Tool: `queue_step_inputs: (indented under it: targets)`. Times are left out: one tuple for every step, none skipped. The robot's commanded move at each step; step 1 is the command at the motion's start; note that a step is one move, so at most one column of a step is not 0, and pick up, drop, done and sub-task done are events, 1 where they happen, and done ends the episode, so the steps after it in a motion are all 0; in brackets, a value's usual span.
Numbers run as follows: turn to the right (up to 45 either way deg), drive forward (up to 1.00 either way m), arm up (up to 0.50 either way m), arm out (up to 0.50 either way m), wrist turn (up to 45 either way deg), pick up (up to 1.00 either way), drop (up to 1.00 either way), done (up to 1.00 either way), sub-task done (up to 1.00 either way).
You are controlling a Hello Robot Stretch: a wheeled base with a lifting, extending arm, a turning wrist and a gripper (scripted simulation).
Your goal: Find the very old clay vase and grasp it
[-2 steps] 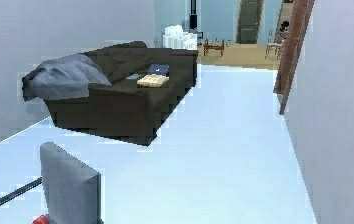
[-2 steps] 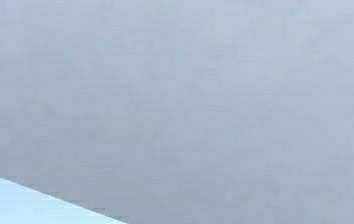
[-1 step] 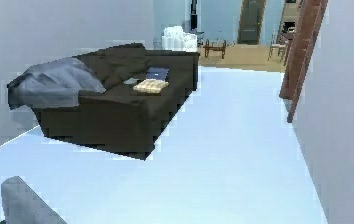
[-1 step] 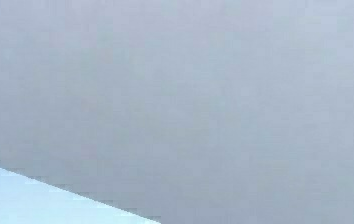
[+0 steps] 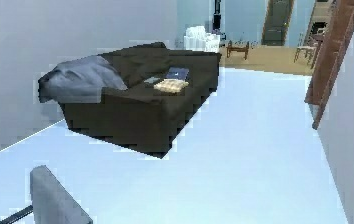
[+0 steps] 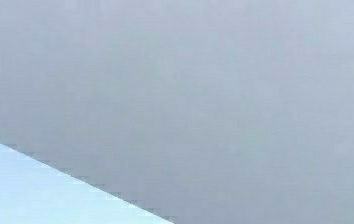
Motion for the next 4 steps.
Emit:
queue_step_inputs:
  targets:
    - [0.0,0.45,0.0,0.0,0.0,0.0,0.0,0.0,0.0]
    - [-33.0,0.0,0.0,0.0,0.0,0.0,0.0,0.0,0.0]
    - [0.0,0.55,0.0,0.0,0.0,0.0,0.0,0.0,0.0]
    - [-30.0,0.0,0.0,0.0,0.0,0.0,0.0,0.0,0.0]
